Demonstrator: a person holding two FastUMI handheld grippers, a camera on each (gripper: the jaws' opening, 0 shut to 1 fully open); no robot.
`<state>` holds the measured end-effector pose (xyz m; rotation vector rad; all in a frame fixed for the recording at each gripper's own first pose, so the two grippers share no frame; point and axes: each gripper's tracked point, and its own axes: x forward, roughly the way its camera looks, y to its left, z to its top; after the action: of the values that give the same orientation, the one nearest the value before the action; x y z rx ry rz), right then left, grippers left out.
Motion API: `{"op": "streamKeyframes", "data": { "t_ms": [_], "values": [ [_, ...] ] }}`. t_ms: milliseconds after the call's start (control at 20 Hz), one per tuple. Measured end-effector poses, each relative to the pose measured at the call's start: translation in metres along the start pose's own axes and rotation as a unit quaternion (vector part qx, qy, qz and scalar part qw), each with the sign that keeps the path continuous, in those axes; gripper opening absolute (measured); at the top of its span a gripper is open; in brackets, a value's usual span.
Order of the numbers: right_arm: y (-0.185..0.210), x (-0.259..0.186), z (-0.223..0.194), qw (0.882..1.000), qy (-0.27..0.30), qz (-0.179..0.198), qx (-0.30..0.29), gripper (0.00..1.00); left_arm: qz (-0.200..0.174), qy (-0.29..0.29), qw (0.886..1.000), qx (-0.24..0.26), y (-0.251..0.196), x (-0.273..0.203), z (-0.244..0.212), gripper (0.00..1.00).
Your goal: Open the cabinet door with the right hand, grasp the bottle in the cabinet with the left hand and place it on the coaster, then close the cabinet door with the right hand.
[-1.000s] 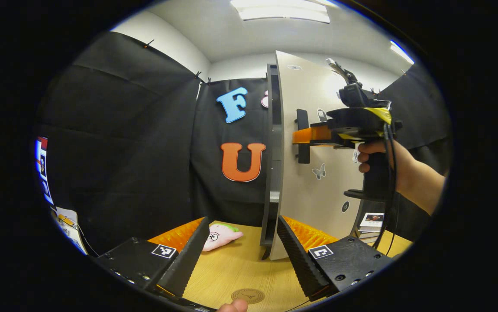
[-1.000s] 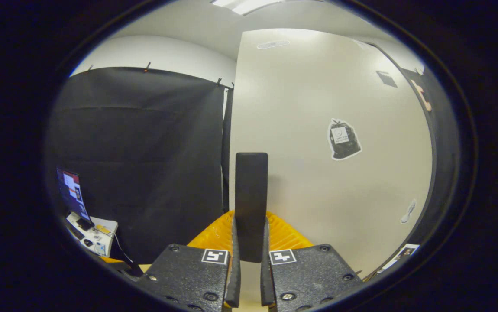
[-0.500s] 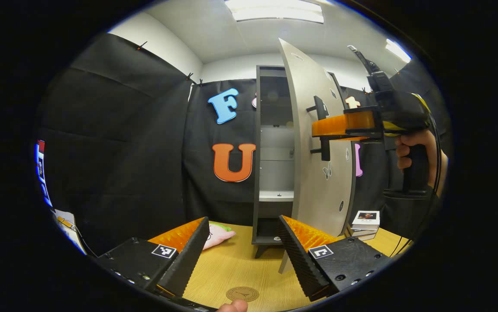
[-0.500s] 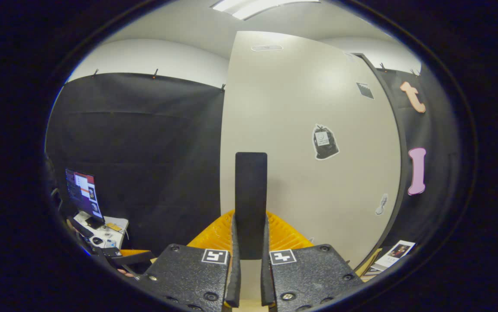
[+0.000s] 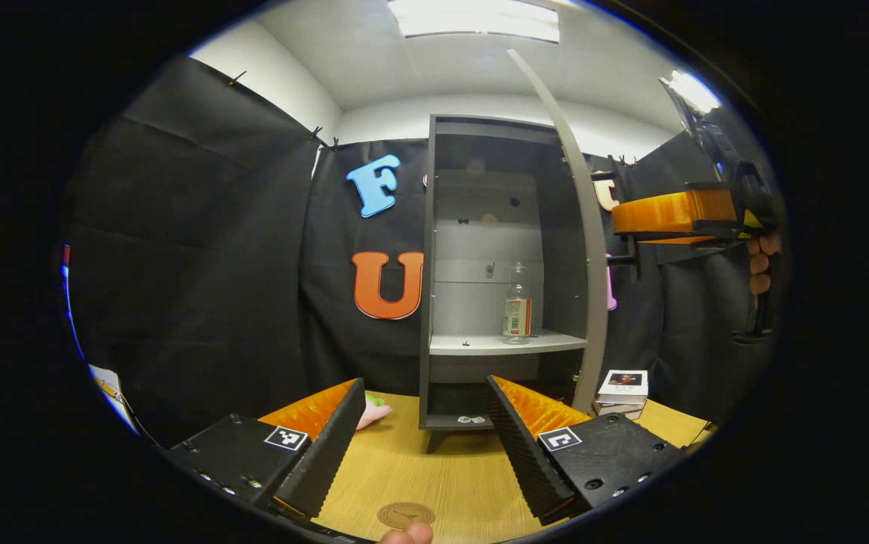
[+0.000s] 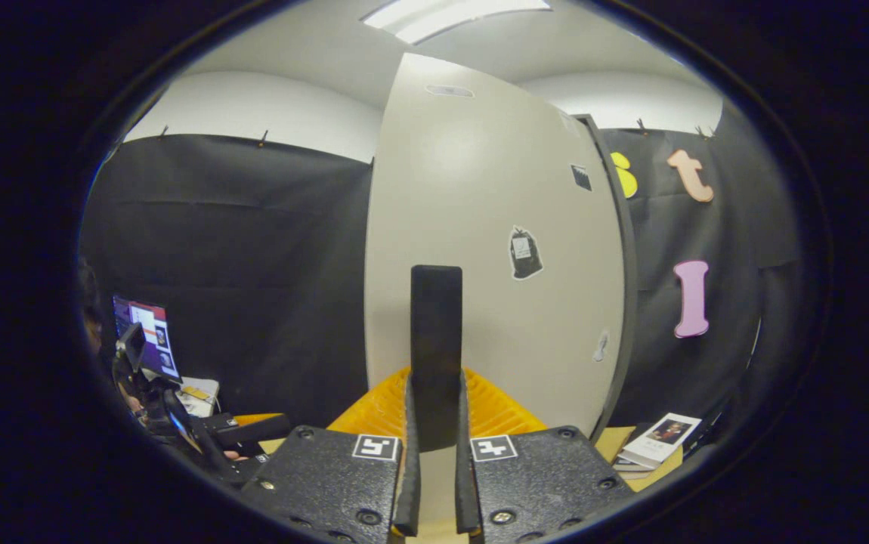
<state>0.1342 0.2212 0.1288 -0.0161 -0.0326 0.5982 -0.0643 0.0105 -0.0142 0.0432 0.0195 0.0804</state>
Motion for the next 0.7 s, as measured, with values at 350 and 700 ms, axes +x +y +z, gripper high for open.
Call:
{"op": "streamKeyframes", "data": {
  "t_ms": [350, 700],
  "values": [
    [-0.02, -0.009, 0.001, 0.999, 0.0, -0.055, -0.003, 0.21, -0.016, -0.005, 1.0, -0.008, -0.02, 0.006, 0.002, 0.95],
    [-0.044, -0.021, -0.002, 0.992, 0.008, -0.124, 0.001, 0.18, -0.043, -0.01, 0.999, -0.003, -0.04, 0.011, 0.004, 0.95]
  ]
}}
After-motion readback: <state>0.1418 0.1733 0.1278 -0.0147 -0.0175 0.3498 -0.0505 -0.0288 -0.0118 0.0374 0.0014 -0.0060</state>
